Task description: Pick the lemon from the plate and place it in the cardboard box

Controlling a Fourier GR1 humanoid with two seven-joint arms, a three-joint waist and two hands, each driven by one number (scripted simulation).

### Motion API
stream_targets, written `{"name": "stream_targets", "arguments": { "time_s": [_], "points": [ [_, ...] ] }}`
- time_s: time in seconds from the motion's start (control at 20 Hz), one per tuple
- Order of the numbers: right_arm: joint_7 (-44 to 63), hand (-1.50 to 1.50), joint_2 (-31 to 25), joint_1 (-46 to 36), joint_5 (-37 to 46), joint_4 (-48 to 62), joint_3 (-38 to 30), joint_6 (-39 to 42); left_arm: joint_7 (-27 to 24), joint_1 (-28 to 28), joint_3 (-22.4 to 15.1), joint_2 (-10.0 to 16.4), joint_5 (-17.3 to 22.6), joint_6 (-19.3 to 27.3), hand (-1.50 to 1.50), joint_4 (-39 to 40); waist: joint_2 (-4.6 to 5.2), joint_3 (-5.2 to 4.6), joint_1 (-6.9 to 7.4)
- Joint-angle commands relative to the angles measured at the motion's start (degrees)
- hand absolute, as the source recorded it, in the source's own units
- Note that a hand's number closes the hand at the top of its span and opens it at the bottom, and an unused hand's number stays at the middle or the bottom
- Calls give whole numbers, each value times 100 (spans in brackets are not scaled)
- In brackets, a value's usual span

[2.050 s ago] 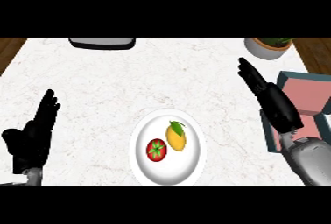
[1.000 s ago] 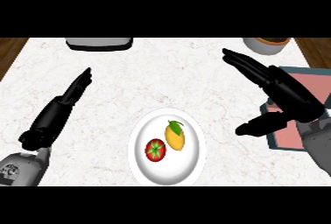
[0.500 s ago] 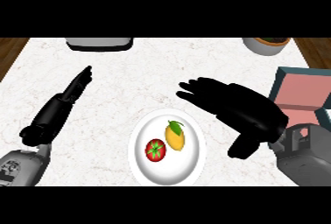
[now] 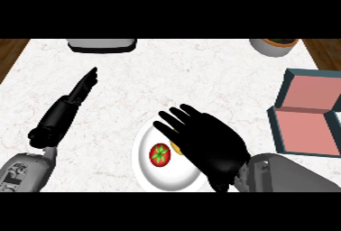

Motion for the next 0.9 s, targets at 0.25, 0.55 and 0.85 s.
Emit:
{"name": "stream_targets", "arguments": {
  "time_s": [0.25,0.55,0.85],
  "points": [
    [655,-150,1164,538,894,379,311,422,-242,-104,291,-209,-185,-319,0,304,14,5,4],
    [60,-150,1083,745,1756,744,179,273,-246,67,584,-190,-255,-508,0,135,16,6,10],
    [-31,-150,1304,983,2137,603,-16,530,245,-47,644,-366,-390,-566,0,-178,10,6,-4]
  ]
}}
